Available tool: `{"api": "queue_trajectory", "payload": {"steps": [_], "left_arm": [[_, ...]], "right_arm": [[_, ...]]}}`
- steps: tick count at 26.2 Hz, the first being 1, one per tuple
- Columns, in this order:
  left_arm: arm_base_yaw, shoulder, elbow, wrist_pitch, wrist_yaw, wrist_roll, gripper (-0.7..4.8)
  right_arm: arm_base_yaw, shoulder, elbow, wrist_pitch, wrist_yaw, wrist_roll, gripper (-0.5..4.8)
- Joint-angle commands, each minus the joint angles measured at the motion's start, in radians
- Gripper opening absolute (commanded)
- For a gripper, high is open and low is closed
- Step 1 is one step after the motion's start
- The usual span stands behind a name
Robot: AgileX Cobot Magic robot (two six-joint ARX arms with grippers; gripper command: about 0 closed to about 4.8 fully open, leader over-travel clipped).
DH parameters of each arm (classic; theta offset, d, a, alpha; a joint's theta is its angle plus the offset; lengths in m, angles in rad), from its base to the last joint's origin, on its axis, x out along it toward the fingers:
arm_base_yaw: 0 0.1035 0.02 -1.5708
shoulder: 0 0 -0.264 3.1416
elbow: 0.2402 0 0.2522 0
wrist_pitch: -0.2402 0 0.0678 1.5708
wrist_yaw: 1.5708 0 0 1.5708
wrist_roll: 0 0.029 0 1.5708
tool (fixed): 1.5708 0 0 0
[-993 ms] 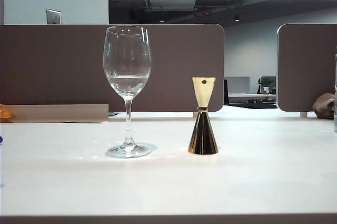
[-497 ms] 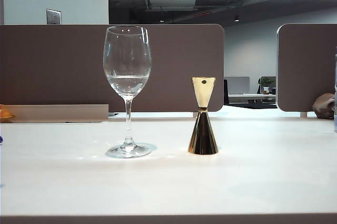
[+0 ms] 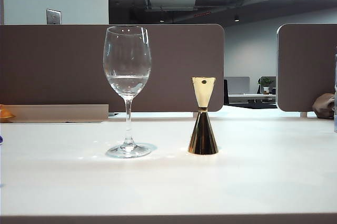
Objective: Pick up the jigger and pour the water inside into the glass.
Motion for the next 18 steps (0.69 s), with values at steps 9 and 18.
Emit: {"api": "queue_trajectory", "payload": {"steps": [9,18], "left_arm": [[0.001,0.000,-0.002,0.002,-0.416,0.008,-0.05],[0.002,0.000,-0.002,0.001,-0.513,0.008,-0.05]], "right_arm": [[0.001,-0.002,-0.001,-0.008,0.001,-0.003,-0.04],[0.000,-0.002,-0.001,-0.008,0.001,-0.003,-0.04]]}}
